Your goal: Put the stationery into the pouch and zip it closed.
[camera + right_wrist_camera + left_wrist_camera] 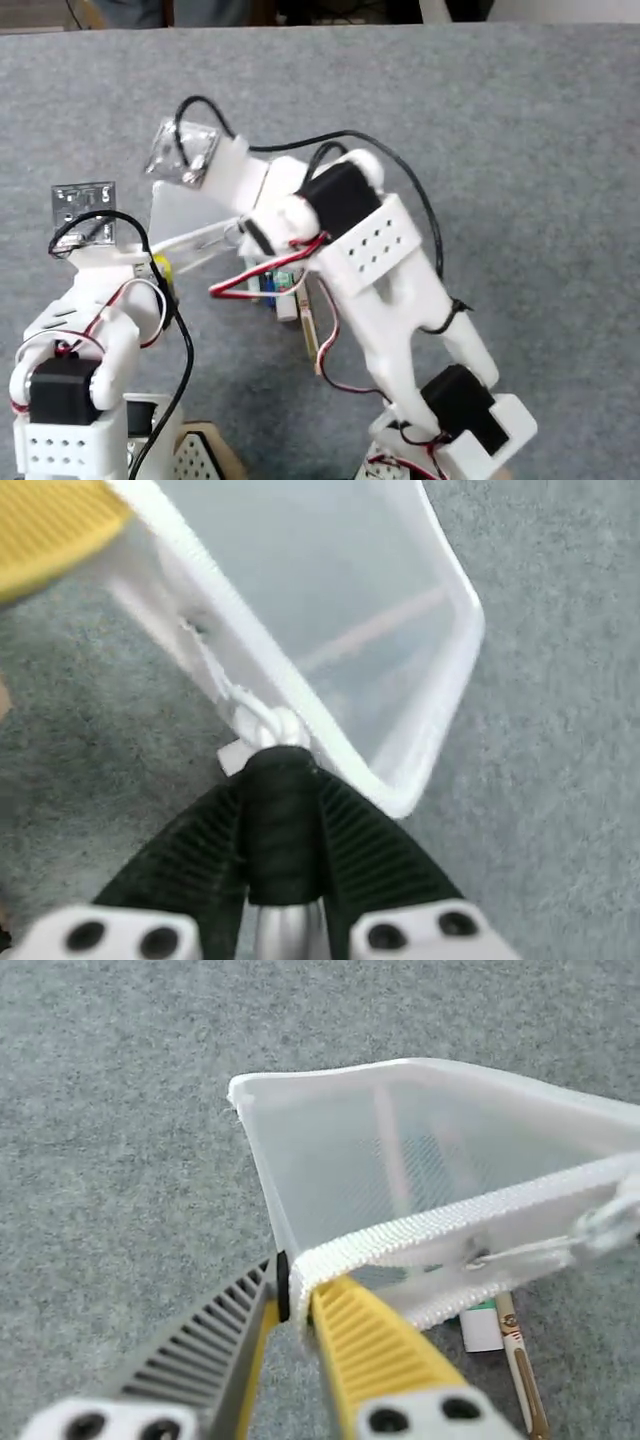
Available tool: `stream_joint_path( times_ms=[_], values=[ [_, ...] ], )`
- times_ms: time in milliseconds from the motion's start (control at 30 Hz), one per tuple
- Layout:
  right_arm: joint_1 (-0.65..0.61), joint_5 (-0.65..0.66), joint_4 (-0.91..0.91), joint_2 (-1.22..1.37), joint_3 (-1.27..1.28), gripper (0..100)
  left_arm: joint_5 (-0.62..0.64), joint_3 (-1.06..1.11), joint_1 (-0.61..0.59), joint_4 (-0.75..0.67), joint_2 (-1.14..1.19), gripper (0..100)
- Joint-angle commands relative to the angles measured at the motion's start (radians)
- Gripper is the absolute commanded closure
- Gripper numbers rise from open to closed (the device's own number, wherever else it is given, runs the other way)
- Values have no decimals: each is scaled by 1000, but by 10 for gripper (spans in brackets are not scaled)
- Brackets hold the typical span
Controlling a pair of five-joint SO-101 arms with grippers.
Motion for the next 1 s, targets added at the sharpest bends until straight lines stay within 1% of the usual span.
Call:
stream_joint_path(
  times_ms=[0,467,800,967],
  values=[
    [77,-6,-11,-44,-27,986,3,-50,-4,-5,-2,971],
    [190,-8,-9,-48,-22,986,3,-48,-4,-5,-2,971],
    [203,-8,-12,-51,61,986,3,-42,-2,-5,-2,971],
    [275,-2,-15,-51,59,986,3,-41,-2,-5,-2,971]
  ],
)
